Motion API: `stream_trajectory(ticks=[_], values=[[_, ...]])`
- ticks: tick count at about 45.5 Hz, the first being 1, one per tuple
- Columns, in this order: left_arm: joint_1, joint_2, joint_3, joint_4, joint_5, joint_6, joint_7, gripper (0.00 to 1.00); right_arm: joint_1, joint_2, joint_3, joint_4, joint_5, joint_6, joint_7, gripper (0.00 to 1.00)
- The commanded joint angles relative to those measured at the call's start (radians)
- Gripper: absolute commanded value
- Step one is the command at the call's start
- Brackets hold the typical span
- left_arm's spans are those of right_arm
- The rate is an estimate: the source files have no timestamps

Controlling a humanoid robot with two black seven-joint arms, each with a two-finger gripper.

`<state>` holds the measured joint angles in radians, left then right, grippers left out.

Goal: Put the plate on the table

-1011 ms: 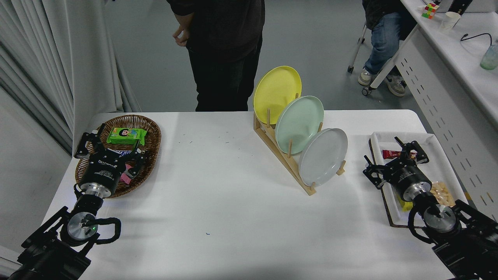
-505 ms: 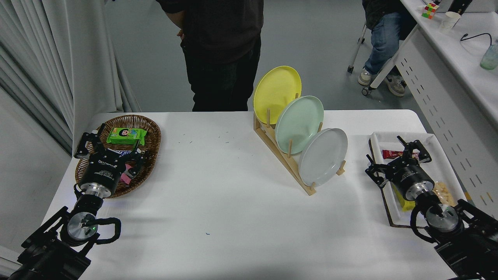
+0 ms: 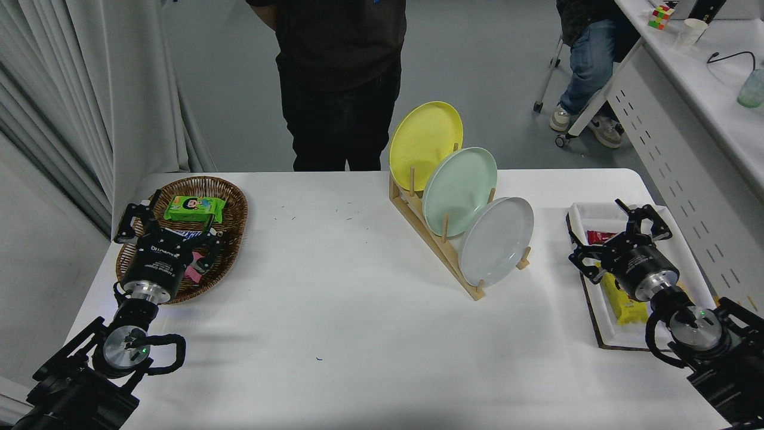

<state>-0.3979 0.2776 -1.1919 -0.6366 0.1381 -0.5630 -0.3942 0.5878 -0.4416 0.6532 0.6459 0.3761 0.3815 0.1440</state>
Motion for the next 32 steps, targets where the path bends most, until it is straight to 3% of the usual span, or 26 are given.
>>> stream_trajectory(ticks=[1,32], values=[[0.001,0.0,0.0,0.0,0.0,0.0,0.0,0.98,-0.013,-0.037,-0.01,0.072,-0.01,-0.012,0.0,1.0],[0.001,0.0,0.0,0.0,0.0,0.0,0.0,0.98,-0.029,-0.18,-0.04,0.264,-0.02,-0.044,-0.026,1.0]])
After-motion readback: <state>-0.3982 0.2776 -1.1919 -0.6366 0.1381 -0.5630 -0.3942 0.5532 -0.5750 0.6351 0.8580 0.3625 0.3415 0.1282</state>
